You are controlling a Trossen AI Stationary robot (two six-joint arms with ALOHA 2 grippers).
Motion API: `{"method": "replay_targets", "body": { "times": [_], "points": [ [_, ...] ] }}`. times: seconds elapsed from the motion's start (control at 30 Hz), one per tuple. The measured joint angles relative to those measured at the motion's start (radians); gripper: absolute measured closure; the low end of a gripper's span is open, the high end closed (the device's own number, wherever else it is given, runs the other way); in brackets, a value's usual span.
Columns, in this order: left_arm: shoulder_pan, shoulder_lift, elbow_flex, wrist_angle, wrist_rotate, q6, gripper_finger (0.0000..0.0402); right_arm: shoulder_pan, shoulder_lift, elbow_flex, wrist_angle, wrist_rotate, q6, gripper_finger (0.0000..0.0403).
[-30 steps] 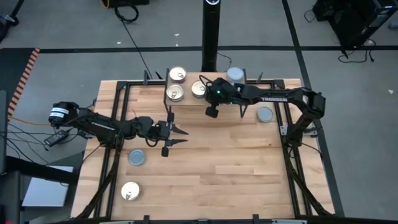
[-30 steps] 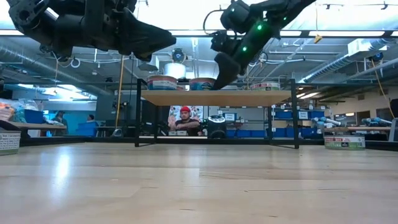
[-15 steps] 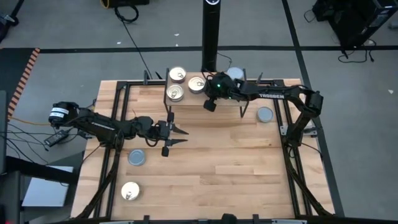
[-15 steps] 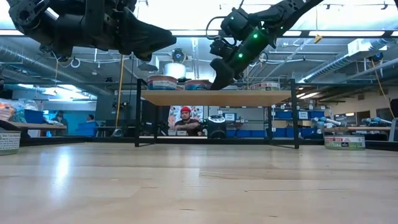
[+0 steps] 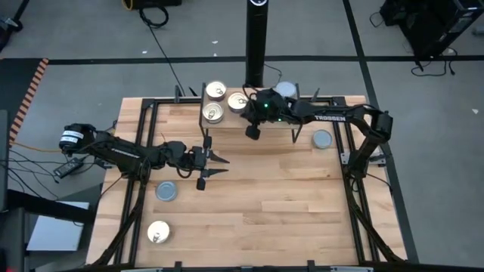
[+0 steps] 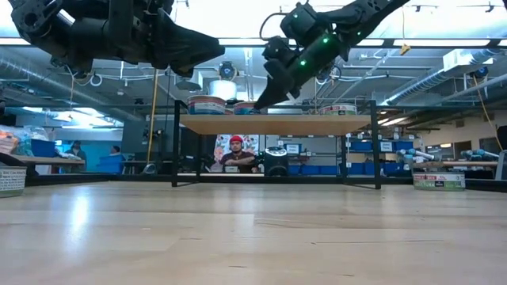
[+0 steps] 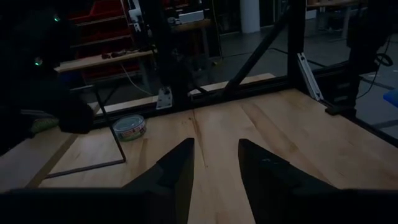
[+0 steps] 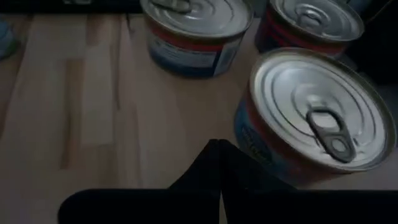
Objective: Stack canned seafood by type on shelf
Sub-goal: Put the top blue tuna can on the shelf
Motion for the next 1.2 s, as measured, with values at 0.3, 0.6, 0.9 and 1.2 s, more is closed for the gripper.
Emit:
{"method": "replay_targets", "body": {
  "times": [0.3, 0.6, 0.9, 1.2],
  "points": [
    [0.001, 0.000, 0.000, 0.010, -0.002, 0.003, 0.0271, 0.005, 0.035, 0.075, -0.028, 0.002, 0.011, 0.0395],
    [0.018, 0.000, 0.000, 0.010, -0.006, 0.001, 0.0271, 0.044, 0.164, 0.341, -0.323, 0.059, -0.042, 0.0395],
    [0.021, 0.000, 0.000, 0.007, 0.000, 0.005, 0.0271, 0.036, 0.212, 0.360, -0.358, 0.111, -0.050, 0.0395],
    [0.021, 0.001, 0.000, 0.007, 0.000, 0.007, 0.0271, 0.028, 0.177, 0.360, -0.367, 0.111, -0.059, 0.0395]
  ]
}}
